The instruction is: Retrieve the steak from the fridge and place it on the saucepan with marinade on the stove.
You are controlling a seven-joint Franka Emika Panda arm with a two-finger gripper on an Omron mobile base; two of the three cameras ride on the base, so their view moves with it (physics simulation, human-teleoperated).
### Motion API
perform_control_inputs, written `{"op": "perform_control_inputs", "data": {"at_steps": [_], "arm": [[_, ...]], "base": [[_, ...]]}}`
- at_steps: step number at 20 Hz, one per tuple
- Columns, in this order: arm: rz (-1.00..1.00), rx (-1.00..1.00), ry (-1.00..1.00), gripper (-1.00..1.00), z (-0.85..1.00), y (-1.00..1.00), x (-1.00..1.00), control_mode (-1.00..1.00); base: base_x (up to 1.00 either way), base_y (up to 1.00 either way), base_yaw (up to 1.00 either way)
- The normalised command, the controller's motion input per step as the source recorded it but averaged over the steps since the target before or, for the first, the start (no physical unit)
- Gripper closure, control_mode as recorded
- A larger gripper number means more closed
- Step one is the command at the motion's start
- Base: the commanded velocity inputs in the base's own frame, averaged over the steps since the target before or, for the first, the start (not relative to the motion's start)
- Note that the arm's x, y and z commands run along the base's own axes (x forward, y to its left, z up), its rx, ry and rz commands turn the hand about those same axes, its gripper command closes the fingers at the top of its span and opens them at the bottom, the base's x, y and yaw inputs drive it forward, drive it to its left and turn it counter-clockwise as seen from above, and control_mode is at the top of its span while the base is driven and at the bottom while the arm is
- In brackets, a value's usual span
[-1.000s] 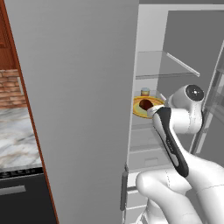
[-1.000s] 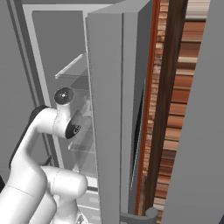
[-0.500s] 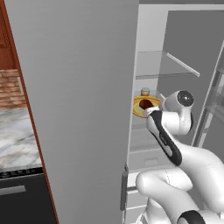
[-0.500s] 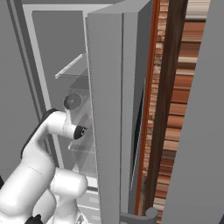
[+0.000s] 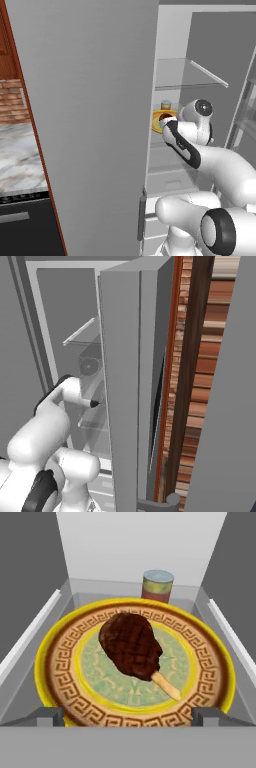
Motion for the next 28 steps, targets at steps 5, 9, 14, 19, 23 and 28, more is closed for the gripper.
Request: {"op": "perform_control_inputs", "data": {"at_steps": [5, 9, 14, 19, 23, 28], "arm": [[0.00, 0.01, 0.00, -1.00, 0.00, -0.03, 0.33, -1.00], [0.00, 0.00, 0.00, -1.00, 0.00, 0.00, 0.30, -1.00], [0.00, 0.00, 0.00, -1.00, -0.05, 0.00, 0.22, -1.00], [0.00, 0.00, 0.01, -1.00, -0.07, 0.00, 0.15, -1.00], [0.00, 0.01, 0.02, -1.00, -0.07, -0.01, 0.06, -1.00], [0.00, 0.02, 0.04, -1.00, -0.06, -0.02, 0.02, -1.00]], "base": [[0.00, 0.00, 0.00], [0.00, 0.00, 0.00], [0.00, 0.00, 0.00], [0.00, 0.00, 0.00], [0.00, 0.00, 0.00], [0.00, 0.00, 0.00]]}}
